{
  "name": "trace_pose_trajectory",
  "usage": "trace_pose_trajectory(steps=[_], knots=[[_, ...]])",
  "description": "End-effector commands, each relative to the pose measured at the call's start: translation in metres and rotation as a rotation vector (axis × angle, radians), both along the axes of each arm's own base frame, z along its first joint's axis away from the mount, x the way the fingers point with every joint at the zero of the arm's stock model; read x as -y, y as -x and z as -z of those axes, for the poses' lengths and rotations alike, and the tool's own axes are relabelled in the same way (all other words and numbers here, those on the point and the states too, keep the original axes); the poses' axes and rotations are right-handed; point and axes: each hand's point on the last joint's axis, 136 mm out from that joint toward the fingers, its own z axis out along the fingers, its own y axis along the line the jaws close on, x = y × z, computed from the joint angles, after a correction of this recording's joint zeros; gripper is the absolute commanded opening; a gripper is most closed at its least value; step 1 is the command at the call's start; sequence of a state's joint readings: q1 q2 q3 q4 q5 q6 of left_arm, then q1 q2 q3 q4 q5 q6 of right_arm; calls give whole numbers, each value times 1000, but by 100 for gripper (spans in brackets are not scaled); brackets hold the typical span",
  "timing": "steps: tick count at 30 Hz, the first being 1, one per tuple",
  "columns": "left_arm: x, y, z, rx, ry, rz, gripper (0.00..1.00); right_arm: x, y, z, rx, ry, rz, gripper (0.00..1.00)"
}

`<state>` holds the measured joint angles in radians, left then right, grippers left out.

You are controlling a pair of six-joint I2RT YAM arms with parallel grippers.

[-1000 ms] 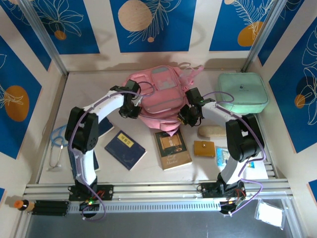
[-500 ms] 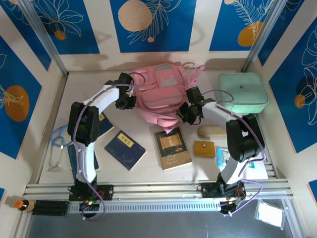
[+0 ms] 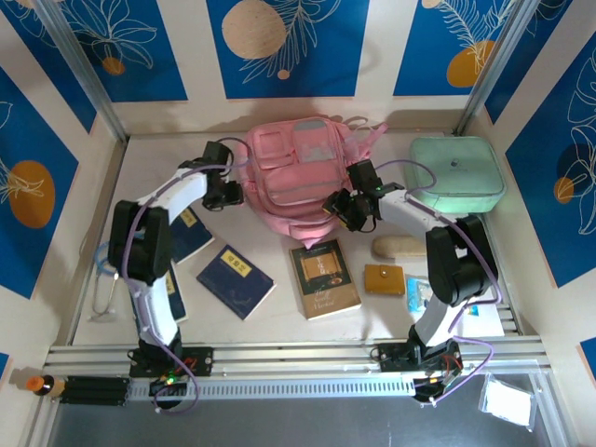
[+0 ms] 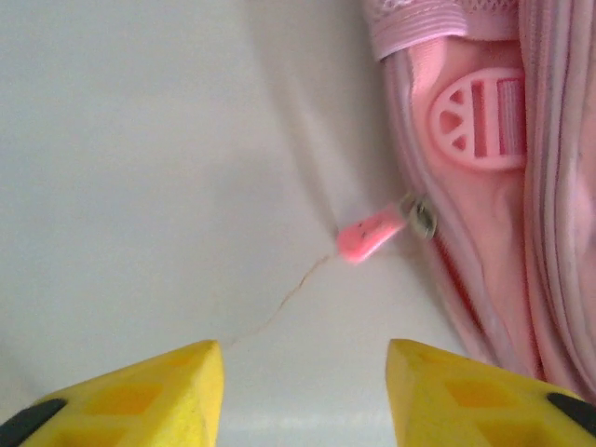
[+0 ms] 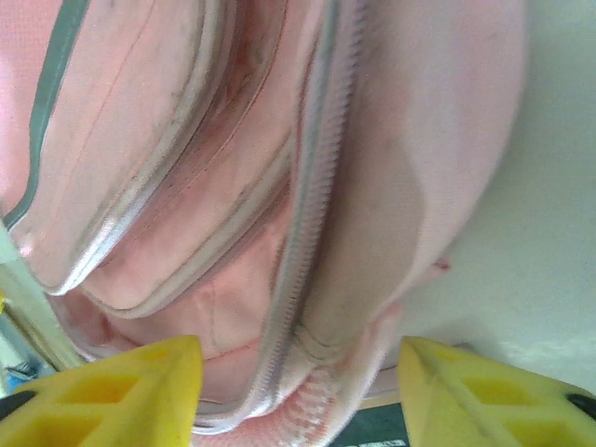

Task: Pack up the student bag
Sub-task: Unzip the student bag at the top-center of the table, then move the book to the center of the table.

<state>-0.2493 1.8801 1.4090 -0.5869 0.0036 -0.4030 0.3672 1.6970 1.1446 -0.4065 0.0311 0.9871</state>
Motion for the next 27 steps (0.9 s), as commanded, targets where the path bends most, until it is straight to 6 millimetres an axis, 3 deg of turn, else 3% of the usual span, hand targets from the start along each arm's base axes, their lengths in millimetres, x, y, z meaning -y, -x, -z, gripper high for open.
trace_pose_trajectory(steps=[1, 4, 6, 9, 12, 16, 19, 23, 27], knots=[[-5, 18, -38, 95, 85, -71, 56, 19, -2, -41, 143, 123, -46, 64], [-13, 47, -43, 127, 121, -108, 73, 18, -2, -62, 228, 168, -102, 69], [-18, 64, -45, 141, 135, -129, 80, 5, -2, -74, 274, 173, -165, 71], [-32, 86, -47, 150, 121, -174, 88, -32, 0, -84, 327, 165, -297, 71], [-47, 107, -47, 155, 102, -236, 94, -84, 8, -87, 364, 136, -453, 71], [-54, 134, -46, 166, 114, -245, 100, -162, 27, -79, 392, 51, -679, 69], [-62, 152, -42, 137, 96, -282, 100, -201, 41, -63, 398, 40, -795, 68], [-83, 168, -37, 118, 27, -375, 100, -232, 59, -37, 349, 3, -930, 65], [-98, 168, -42, 149, 5, -445, 100, -249, 82, -10, 280, 56, -1082, 63]])
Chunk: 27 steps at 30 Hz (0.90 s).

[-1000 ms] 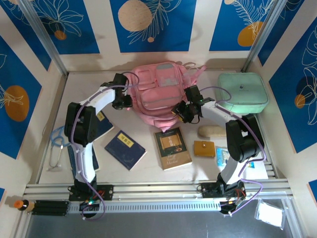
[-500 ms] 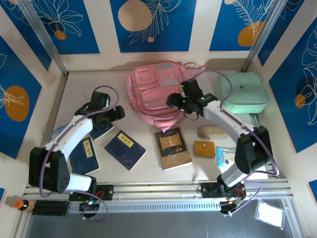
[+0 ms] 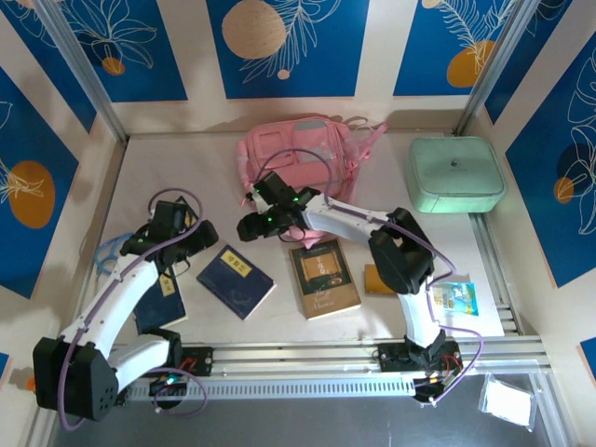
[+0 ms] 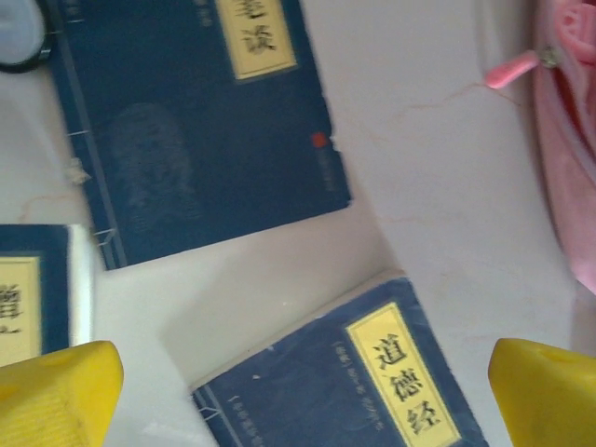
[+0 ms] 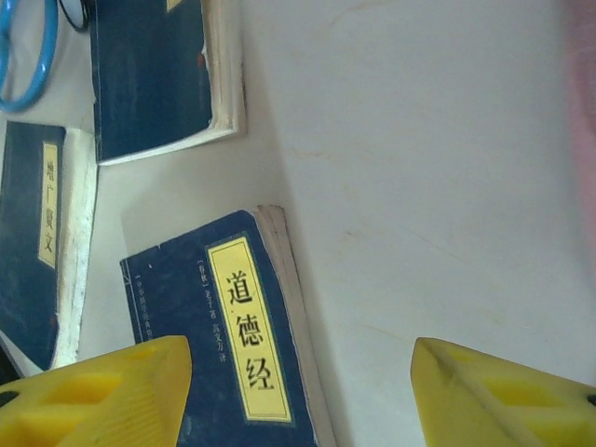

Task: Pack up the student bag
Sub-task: Move the book to the center of the table.

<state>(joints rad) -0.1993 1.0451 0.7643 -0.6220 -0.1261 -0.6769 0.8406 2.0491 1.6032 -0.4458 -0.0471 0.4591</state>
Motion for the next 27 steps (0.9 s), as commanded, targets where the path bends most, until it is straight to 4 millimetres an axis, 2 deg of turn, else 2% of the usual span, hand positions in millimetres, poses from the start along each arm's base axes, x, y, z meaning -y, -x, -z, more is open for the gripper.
trace_pose_trajectory(steps=[1, 9, 14, 17, 22, 27], knots=[[-23, 7, 0, -7, -45, -109, 100, -13, 23, 8, -10, 53, -160, 62], [-48, 3, 6, -36, -17, -196, 100, -18, 43, 38, 89, 204, -257, 63], [-52, -2, 8, -28, 29, -217, 100, -23, 56, 60, 159, 319, -346, 64], [-53, -2, 11, -38, 35, -221, 100, -23, 55, 71, 219, 393, -359, 64], [-55, -2, 14, -56, 34, -226, 100, -16, 42, 76, 285, 454, -310, 64], [-54, -2, 16, -64, 43, -224, 100, 11, 11, 83, 254, 530, -136, 61]])
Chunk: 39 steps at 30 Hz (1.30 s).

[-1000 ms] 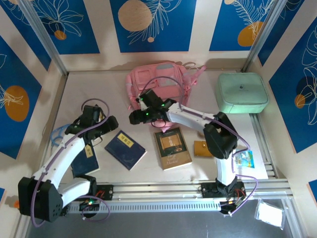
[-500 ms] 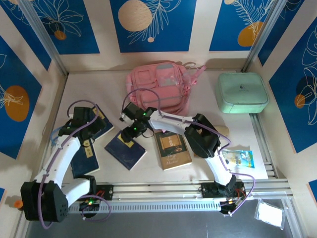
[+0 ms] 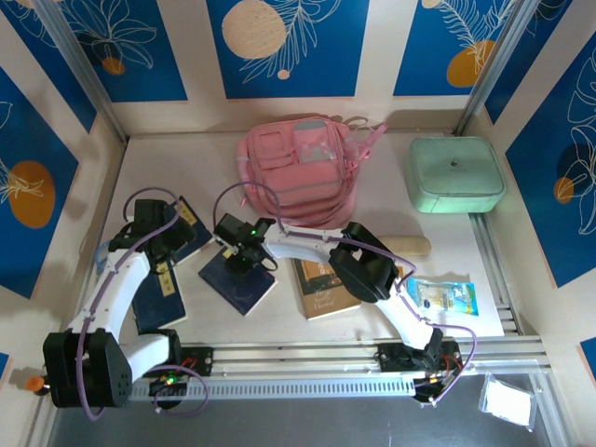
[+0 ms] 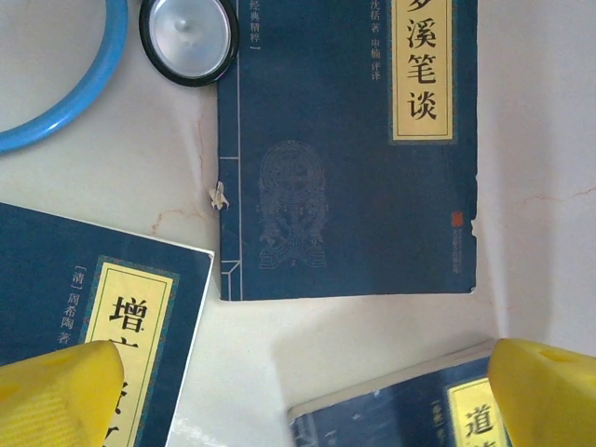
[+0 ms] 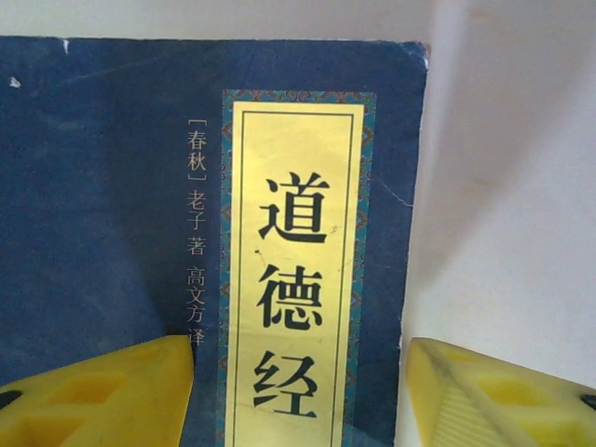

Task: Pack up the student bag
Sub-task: Move the book to the center of the table, then pick up the book at the center of the table.

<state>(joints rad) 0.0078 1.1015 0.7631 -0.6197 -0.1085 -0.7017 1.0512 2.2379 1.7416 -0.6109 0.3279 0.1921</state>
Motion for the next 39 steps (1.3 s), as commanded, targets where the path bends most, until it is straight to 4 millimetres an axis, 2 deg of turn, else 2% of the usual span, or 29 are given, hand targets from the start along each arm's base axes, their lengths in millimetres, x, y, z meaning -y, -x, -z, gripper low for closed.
trace_pose_trajectory(steps=[1, 5, 12, 18, 23, 27, 33, 39], knots=[[1, 0, 2, -5, 29, 1, 100, 37, -36, 13, 16, 92, 185, 61], [18, -3, 7, -9, 85, 96, 99, 46, -51, 6, -80, 20, 310, 58], [76, -3, 26, -28, 310, 262, 93, 36, -56, -17, -275, -164, 412, 54], [114, 3, 45, -61, 424, 297, 86, 50, -51, -10, -349, -153, 464, 52], [131, 10, 61, -91, 451, 305, 83, 59, -39, -4, -379, -127, 458, 47], [140, 12, 70, -101, 474, 310, 75, 60, -30, -2, -415, -134, 445, 41], [146, 12, 77, -120, 482, 326, 58, 51, -18, -7, -476, -201, 411, 35], [148, 11, 81, -129, 484, 332, 52, 54, -19, -3, -476, -192, 437, 32]])
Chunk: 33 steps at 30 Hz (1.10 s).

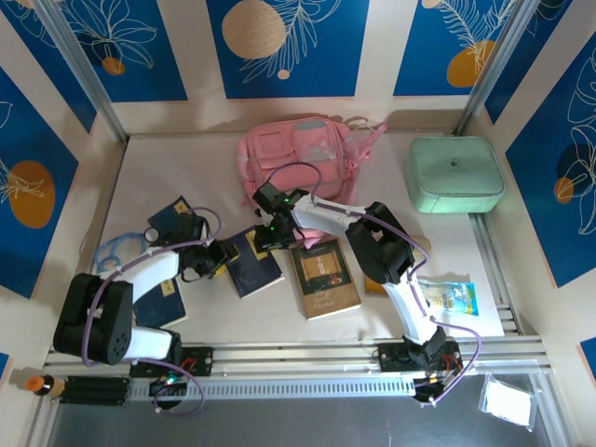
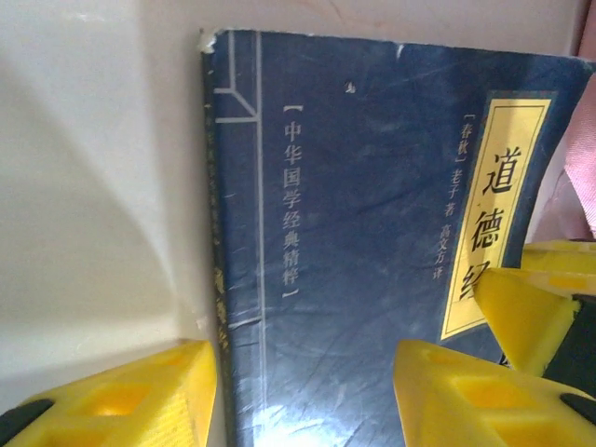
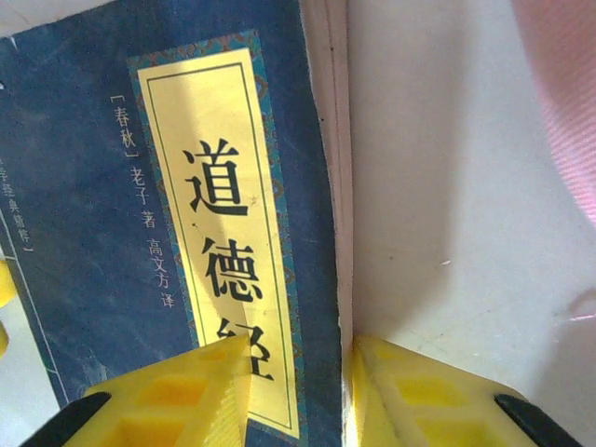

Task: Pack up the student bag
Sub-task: Pick up the book at the center of the table.

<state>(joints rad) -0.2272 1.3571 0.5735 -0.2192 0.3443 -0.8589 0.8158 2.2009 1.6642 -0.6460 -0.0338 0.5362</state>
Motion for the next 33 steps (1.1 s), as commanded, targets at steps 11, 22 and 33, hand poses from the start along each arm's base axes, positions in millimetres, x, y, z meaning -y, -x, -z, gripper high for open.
trace_pose_trajectory(steps=[11, 22, 33], knots=[[11, 1, 10, -21, 38, 43, 53, 3, 8, -5, -19, 4, 6, 32], [41, -19, -34, 137, 193, 137, 43, 4, 7, 3, -33, 18, 26, 29], [61, -19, -69, 263, 249, 235, 39, 9, 4, 7, -53, 27, 53, 29]])
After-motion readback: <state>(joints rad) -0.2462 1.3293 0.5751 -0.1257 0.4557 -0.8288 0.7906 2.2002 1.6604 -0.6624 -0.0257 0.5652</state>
